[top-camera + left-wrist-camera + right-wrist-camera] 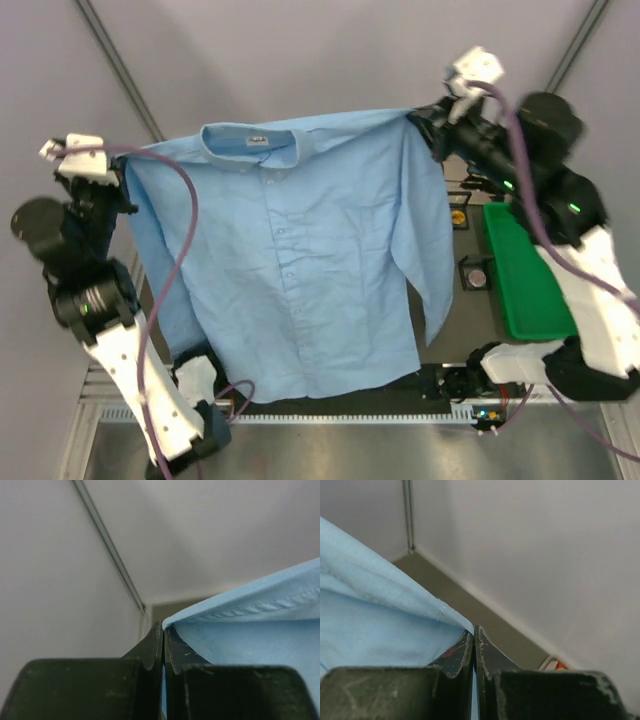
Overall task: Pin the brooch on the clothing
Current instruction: Flatten out the clothes at the center of the board.
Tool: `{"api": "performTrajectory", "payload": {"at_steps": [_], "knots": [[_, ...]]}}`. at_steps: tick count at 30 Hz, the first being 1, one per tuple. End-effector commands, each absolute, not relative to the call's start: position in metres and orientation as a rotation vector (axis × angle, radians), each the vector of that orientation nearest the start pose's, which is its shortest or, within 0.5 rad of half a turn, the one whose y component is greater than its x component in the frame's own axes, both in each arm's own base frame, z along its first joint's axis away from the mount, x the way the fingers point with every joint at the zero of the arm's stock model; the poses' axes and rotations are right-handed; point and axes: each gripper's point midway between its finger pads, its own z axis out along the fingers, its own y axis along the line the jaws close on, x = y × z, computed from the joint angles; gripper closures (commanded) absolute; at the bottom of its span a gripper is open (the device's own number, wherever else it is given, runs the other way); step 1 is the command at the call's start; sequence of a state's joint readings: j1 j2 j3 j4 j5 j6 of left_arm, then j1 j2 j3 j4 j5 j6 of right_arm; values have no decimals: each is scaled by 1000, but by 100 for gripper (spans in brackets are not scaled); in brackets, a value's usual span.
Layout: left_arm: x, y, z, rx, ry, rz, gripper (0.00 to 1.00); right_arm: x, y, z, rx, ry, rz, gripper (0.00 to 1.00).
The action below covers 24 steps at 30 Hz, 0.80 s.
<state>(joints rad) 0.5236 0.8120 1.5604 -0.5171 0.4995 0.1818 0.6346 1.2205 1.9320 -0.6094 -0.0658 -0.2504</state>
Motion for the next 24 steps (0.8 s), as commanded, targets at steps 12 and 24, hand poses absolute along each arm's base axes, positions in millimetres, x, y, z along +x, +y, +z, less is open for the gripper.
{"api": "performTrajectory", "payload": {"at_steps": [12,24], "knots": [[415,49,215,252,2084,162,100,457,236,235,-755,2090,330,100],[462,56,93,277,2331,98,100,515,216,136,-728,2261,146,100]]}}
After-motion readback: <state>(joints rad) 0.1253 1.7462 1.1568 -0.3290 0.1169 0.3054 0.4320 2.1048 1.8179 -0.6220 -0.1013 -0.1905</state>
